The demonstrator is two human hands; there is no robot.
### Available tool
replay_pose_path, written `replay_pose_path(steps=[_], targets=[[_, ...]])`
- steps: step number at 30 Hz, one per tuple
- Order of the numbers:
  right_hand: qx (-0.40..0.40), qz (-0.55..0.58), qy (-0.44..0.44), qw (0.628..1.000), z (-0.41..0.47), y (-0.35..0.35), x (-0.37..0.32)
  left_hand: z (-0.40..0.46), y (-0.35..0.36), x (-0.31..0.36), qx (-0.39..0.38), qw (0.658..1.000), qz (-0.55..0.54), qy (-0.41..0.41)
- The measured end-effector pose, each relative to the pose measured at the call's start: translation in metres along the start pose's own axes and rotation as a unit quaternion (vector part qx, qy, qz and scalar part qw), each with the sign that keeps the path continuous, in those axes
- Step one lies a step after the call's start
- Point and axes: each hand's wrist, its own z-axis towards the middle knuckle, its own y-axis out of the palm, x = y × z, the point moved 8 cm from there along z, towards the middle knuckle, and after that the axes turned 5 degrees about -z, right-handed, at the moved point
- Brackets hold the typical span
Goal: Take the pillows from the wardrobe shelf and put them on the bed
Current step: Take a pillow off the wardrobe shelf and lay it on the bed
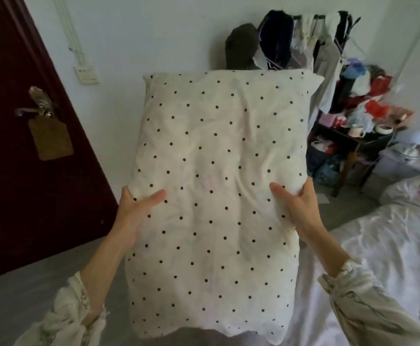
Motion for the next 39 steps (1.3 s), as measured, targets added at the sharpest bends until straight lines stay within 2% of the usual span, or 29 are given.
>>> replay_pose_path(steps=[10,17,28,39], targets=[[0.214,0.011,-0.018,0.977,0.07,0.02,0.0,0.197,0.1,0.004,-0.178,0.983,0.04,0.0],[0.323,-0.008,-0.013,0.946,0.101,0.019,-0.015,0.281,0.184,0.022,-0.293,0.956,0.031,0.01],[0.413,-0.024,-0.013,0.91,0.212,-0.062,0.006,0.36,0.38,-0.012,-0.369,0.928,0.051,0.002],[0.457,-0.026,-0.035,0.888,0.361,-0.193,-0.012,0.412,0.619,0.005,-0.419,0.906,0.045,0.04]])
